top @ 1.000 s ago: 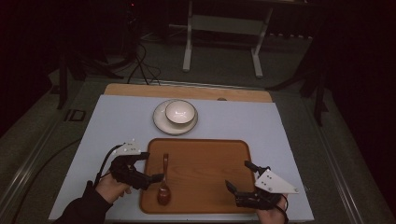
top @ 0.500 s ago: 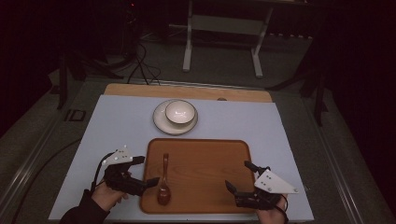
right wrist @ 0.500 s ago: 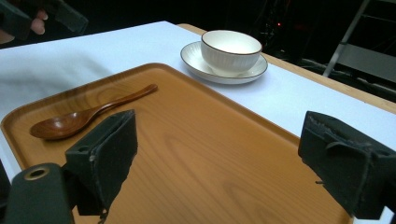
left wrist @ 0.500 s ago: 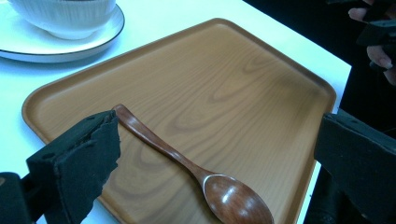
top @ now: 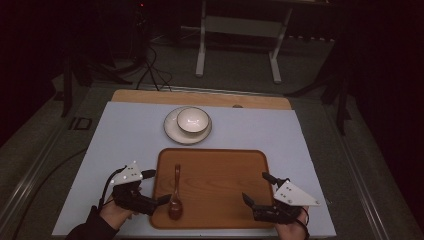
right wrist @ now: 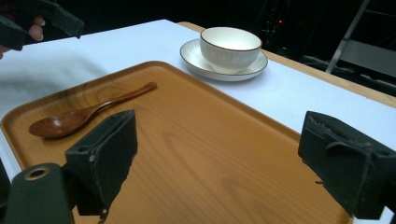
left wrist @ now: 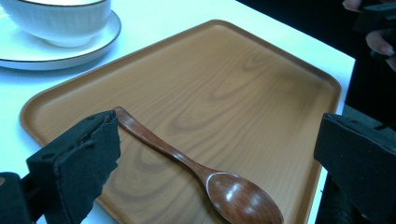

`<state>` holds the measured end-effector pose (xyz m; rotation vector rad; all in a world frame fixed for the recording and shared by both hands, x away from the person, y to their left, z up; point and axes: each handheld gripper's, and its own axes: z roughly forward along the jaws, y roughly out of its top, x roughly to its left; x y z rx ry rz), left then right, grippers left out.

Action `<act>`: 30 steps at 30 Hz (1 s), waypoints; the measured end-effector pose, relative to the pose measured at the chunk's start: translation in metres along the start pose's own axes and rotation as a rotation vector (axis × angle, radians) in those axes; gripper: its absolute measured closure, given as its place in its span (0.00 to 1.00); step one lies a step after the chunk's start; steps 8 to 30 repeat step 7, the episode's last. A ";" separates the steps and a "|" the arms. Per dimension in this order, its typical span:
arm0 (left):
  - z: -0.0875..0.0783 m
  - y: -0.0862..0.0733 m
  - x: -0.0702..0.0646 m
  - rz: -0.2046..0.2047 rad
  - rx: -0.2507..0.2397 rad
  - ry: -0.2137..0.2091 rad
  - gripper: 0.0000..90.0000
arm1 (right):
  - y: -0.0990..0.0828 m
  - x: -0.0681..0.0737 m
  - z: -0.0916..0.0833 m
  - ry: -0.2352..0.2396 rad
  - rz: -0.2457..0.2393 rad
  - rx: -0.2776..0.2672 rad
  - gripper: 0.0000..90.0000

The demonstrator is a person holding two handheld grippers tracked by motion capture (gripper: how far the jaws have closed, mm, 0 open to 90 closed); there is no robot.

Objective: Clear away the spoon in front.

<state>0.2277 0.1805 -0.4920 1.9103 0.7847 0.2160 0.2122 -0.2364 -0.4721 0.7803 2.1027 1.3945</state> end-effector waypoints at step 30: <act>0.002 -0.003 0.001 -0.005 -0.002 0.001 0.00 | -0.001 -0.002 0.002 0.003 0.008 0.010 0.13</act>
